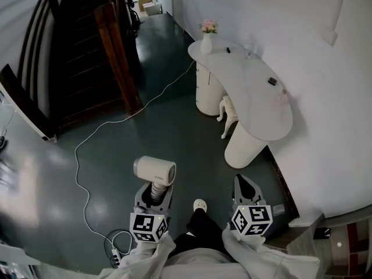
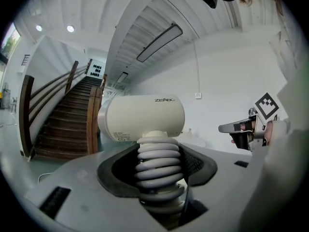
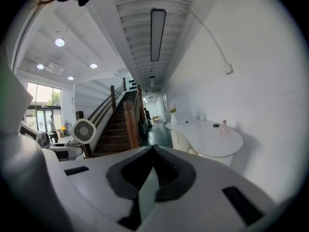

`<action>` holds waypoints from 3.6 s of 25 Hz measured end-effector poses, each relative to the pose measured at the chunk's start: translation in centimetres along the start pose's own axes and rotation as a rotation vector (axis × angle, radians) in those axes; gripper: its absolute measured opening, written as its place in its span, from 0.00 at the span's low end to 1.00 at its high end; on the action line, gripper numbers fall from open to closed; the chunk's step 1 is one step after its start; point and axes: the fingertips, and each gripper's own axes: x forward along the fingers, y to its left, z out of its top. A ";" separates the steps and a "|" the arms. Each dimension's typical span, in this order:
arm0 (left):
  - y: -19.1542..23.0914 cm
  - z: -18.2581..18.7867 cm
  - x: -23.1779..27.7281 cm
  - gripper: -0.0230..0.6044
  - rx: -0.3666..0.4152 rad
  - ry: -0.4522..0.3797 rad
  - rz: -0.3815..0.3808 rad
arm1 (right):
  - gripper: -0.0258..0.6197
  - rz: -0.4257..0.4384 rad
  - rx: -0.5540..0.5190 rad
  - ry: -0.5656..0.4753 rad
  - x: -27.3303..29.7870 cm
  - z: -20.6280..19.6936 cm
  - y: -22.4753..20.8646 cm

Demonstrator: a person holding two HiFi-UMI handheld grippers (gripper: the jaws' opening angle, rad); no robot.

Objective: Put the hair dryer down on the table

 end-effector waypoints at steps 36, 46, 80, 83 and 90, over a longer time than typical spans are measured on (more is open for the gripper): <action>5.6 3.1 17.5 0.40 -0.027 -0.027 0.129 | 0.12 0.118 0.028 0.031 20.1 4.0 -8.0; 8.4 5.4 23.6 0.40 0.000 -0.048 0.097 | 0.12 0.107 0.039 0.000 25.8 6.7 -9.0; 22.8 11.9 48.5 0.40 0.061 -0.026 -0.088 | 0.12 -0.063 0.089 -0.044 50.2 15.7 -12.6; 23.3 11.6 49.4 0.40 0.080 -0.015 -0.111 | 0.12 -0.087 0.105 -0.042 50.8 15.1 -12.9; 24.3 11.4 50.1 0.40 0.017 -0.007 -0.121 | 0.12 -0.116 0.118 -0.015 51.7 14.9 -13.5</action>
